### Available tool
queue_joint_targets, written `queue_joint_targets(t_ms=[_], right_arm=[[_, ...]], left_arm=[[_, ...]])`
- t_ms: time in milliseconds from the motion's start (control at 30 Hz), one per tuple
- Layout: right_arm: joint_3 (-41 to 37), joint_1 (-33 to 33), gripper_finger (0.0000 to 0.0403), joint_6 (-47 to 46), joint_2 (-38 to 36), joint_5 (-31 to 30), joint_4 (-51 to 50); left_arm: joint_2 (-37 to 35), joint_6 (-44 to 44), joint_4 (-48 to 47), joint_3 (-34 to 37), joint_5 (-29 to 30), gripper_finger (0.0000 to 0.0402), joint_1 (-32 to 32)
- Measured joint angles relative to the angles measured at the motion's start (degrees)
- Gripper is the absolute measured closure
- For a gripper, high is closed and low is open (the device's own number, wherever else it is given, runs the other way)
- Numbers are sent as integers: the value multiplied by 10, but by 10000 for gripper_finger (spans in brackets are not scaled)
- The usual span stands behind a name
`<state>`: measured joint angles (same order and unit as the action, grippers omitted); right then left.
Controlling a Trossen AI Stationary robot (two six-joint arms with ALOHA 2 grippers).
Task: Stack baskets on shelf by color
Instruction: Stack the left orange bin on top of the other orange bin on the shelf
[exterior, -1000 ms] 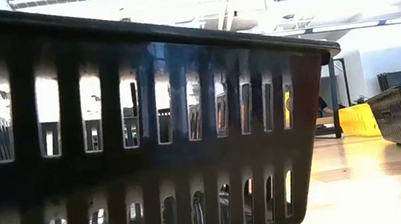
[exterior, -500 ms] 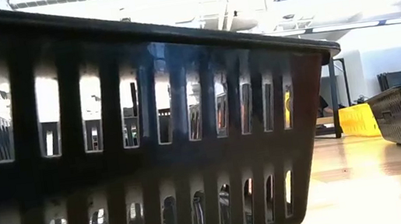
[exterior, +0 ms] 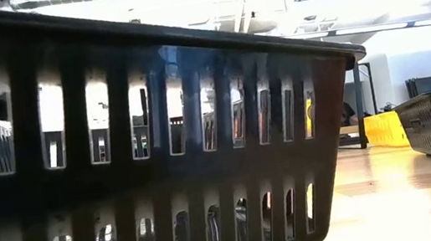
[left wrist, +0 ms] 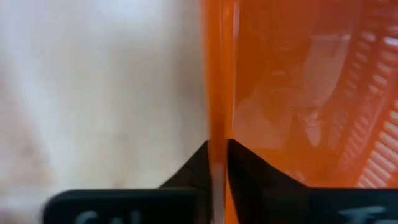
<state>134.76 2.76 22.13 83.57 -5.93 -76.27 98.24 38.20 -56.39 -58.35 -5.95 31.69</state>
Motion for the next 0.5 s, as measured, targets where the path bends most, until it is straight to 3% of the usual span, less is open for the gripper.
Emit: queue_joint_targets(t_ms=[133, 300, 400, 500], right_arm=[[0, 0, 402, -1, 0, 0, 0], [0, 0, 402, -17, 0, -12, 0], [0, 0, 402, -28, 1, -67, 0], [-5, 0, 402, -50, 2, -153, 2]], left_arm=[[-26, 9, -31, 1, 72, 398, -66], [-100, 85, -32, 1, 246, 401, -165], [-160, 149, -28, 1, 350, 402, -227], [-221, 188, -17, 1, 417, 401, -284]])
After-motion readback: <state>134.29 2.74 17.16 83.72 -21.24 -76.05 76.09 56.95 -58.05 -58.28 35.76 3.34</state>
